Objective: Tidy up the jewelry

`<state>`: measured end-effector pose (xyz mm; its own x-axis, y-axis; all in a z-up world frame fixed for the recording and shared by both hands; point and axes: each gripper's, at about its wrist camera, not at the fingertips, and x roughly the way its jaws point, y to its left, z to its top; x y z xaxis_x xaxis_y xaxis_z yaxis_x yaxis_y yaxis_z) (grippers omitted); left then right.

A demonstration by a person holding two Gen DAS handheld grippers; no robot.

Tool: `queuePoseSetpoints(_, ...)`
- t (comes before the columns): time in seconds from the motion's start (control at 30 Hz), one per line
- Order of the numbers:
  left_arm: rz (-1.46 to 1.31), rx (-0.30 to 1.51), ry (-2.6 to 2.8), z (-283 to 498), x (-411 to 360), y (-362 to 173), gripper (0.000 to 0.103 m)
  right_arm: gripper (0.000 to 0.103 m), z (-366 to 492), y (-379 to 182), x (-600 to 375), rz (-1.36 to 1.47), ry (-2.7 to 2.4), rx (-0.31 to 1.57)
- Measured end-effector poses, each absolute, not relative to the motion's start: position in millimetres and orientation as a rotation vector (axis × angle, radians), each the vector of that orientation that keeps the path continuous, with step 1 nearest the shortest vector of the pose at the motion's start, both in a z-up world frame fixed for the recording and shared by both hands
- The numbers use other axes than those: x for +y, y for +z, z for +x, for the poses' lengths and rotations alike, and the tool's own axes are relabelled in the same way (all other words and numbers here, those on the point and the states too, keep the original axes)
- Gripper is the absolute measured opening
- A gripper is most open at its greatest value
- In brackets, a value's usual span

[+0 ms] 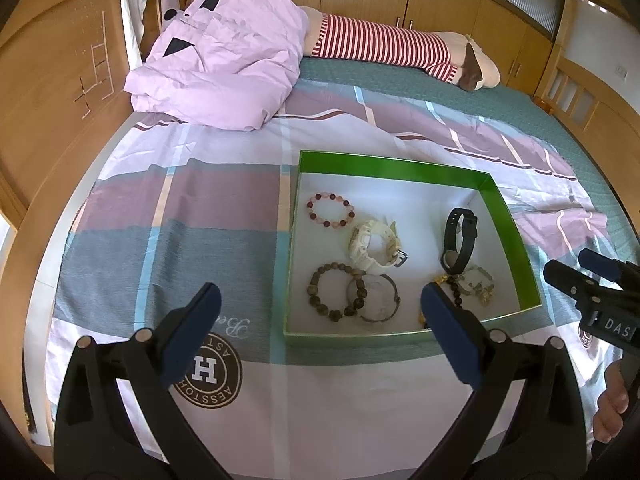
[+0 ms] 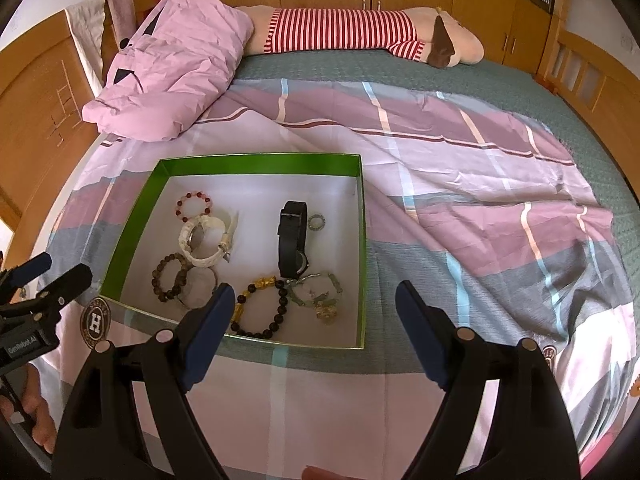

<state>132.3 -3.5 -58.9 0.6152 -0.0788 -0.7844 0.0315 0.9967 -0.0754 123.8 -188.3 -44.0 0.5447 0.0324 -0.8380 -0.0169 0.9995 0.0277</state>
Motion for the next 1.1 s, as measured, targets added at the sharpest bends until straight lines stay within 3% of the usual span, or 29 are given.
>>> queuePoseSetpoints(1.1,-0.033,0.909,-0.093,134.4,-4.8,-58.9,0.101,0.083,121.8,-47.3,-184.4,0.03,0.055,1.018)
